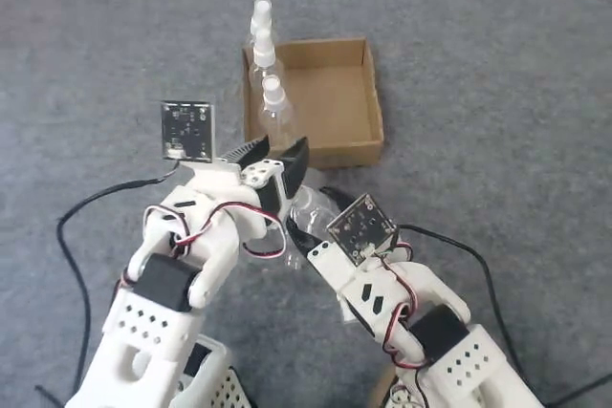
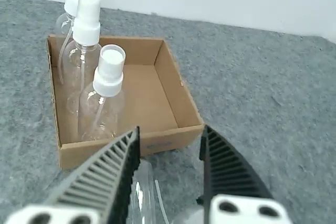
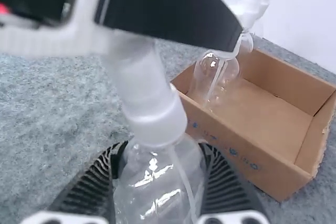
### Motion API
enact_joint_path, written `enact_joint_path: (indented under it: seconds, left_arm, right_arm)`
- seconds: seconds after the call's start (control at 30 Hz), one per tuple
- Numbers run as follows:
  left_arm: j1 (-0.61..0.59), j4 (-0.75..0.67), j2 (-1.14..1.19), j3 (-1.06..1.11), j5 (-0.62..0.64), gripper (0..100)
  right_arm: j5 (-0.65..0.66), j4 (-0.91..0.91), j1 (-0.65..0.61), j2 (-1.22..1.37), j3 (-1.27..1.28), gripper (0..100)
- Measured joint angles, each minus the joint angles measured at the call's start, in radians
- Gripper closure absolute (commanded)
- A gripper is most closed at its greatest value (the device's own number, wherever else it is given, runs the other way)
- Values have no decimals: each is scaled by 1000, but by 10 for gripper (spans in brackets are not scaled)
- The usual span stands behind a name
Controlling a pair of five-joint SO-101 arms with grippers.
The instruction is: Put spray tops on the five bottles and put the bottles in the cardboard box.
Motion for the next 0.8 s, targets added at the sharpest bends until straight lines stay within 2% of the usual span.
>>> enact_joint_path:
  seconds: [0.23, 0.43, 0.8]
  left_arm:
    - [9, 0, 0, 0, 0, 827]
    - [84, 11, -2, -5, -74, 827]
    - [153, 31, -14, 0, -92, 827]
  right_arm:
    - [0, 0, 0, 0, 0, 992]
    - [0, 0, 0, 0, 2, 992]
    - [2, 0, 41, 0, 2, 992]
